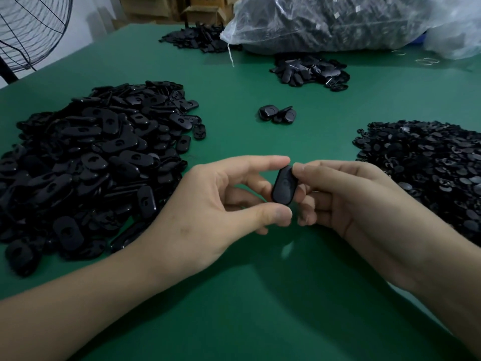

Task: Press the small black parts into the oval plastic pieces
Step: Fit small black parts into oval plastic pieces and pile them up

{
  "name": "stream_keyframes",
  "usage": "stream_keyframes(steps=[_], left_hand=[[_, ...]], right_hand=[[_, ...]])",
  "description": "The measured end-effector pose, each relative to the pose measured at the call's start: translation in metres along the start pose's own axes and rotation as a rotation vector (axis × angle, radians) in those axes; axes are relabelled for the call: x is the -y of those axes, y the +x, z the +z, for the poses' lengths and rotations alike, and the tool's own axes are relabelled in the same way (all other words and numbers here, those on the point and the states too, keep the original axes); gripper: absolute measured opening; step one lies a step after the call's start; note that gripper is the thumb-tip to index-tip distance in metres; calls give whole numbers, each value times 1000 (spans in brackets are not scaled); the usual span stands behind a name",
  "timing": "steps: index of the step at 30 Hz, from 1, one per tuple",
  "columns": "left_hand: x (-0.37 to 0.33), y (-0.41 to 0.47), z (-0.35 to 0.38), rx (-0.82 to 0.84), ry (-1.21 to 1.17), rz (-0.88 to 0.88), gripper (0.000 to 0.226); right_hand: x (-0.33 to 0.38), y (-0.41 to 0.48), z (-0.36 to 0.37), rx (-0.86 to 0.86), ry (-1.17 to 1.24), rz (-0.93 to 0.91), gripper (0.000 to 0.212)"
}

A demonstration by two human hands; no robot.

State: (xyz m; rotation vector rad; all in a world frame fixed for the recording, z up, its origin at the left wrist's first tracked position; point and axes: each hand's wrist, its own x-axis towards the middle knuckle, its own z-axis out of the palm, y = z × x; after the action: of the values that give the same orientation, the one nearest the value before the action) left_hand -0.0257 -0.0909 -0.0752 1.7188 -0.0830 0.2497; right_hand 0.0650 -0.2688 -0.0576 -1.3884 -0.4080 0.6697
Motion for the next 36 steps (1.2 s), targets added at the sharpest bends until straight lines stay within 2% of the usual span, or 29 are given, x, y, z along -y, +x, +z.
stream_keyframes(steps=[3, 5, 10, 17, 20, 25, 29, 32, 34, 36], left_hand=[[-1, 4, -4, -26, 62, 11, 47], [-4, 10, -10, -49, 137, 32, 46], [-13, 37, -21, -69, 335, 45, 44], [-5, 134, -34, -60, 840, 58, 42], [16, 170, -35, -81, 888, -6, 42], [40, 199, -32, -136, 835, -80, 43], [34, 202, -35, -103, 869, -81, 56], [13, 198, -56, -111, 868, -151, 50], [-6, 190, -76, -56, 980, -232, 41], [-22, 177, -93, 52, 1204, -290, 39]], right_hand=[[-2, 1, 1, -19, -6, -13, 26], [-3, 2, 1, -98, 6, -38, 29], [-2, 5, 1, -228, -96, -129, 20], [0, 6, -6, -263, -125, -171, 17], [1, 7, -11, -277, -132, -175, 17], [1, 8, -11, -255, -124, -171, 18], [0, 8, -9, -238, -113, -170, 18], [4, 8, -12, -256, -108, -187, 18], [6, 8, -15, -274, -112, -206, 18], [7, 9, -17, -298, -124, -224, 18]])
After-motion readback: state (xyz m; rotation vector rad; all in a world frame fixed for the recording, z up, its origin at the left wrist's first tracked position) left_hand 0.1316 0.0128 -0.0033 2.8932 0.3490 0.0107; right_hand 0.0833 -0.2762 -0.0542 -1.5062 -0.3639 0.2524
